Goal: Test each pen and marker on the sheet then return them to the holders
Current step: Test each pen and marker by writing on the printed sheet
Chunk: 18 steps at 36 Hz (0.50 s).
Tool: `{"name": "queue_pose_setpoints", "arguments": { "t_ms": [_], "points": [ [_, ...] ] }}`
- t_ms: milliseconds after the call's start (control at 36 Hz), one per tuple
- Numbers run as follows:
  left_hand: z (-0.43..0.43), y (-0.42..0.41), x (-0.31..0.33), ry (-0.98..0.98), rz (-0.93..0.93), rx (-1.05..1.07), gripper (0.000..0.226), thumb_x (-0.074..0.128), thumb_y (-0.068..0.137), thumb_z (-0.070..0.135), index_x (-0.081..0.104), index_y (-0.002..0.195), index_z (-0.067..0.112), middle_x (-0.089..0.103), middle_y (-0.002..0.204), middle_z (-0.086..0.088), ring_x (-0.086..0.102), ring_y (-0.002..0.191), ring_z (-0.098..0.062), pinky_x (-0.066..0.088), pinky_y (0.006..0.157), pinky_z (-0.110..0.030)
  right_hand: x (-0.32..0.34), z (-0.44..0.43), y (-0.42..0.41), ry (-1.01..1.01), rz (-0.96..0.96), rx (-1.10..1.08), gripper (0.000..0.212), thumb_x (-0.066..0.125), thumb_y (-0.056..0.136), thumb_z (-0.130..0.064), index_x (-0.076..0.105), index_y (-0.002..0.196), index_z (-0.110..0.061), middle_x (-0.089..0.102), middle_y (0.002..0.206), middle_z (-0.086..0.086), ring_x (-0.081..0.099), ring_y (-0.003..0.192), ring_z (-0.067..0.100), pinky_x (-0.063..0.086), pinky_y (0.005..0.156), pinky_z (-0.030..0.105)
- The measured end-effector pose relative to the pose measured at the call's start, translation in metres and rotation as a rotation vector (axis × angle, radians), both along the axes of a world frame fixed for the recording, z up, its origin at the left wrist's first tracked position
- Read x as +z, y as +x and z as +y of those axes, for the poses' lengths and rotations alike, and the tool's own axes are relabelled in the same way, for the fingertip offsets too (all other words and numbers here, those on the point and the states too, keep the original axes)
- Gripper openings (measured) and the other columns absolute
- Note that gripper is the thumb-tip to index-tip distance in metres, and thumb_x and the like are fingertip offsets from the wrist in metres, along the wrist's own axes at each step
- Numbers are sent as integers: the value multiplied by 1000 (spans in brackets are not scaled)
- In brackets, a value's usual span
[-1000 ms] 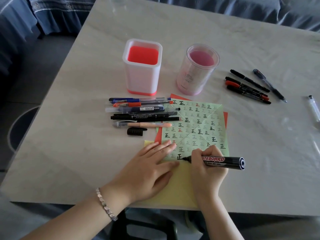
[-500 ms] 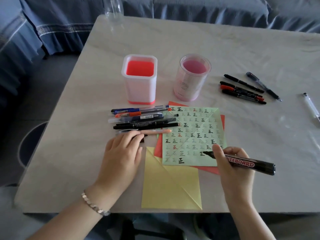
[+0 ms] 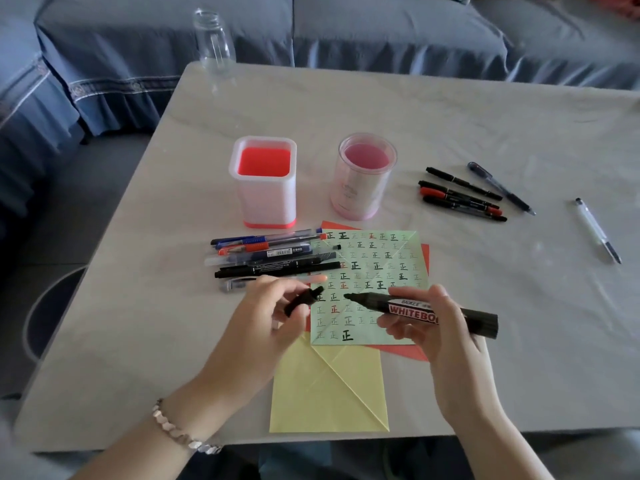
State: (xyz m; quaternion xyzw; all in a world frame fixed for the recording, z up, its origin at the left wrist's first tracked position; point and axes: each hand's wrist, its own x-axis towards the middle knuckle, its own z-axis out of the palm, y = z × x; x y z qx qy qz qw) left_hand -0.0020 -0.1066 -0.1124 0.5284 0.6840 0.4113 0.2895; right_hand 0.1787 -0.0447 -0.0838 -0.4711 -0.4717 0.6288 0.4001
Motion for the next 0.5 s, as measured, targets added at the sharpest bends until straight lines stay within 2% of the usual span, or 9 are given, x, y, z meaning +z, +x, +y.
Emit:
{"name": "queue_pose_setpoints", "arguments": {
  "t_ms": [56,278,389,444,500],
  "points": [
    [3,5,8,49,-53,-28,14,55,84,34,52,95,41,54,97,12,53,89,4,40,72,-4,6,0,-2,0,27,11,39,42,79,-39,74,77,-16,69,69,17,62,62,19,49,55,20],
    [5,14,15,69,-101,-98,18,55,81,31,56,96,41,58,100,15,57,89,-4,43,73,-8,17,-1,-4,19,33,15,34,45,78,-31,74,70,-14,68,62,13,61,57,18,48,54,20],
    [3,20,24,79,-83,-198,14,58,89,32,56,95,44,57,101,19,51,68,-9,39,58,-13,16,-2,-3,-35,1,46,30,48,74,-30,73,67,-14,66,58,11,57,53,17,48,53,20],
    [3,21,27,56,-112,-238,12,51,86,35,55,96,42,58,93,23,50,64,-2,36,56,-11,17,-1,-3,-72,26,31,28,49,73,-27,71,63,-13,63,55,11,53,52,19,46,51,20],
    [5,22,28,35,-108,-292,9,45,91,39,52,96,39,58,84,27,52,68,4,36,59,-9,18,1,-3,-117,59,3,27,51,76,-20,69,58,-12,59,50,12,50,48,19,44,46,20]
  ]
}}
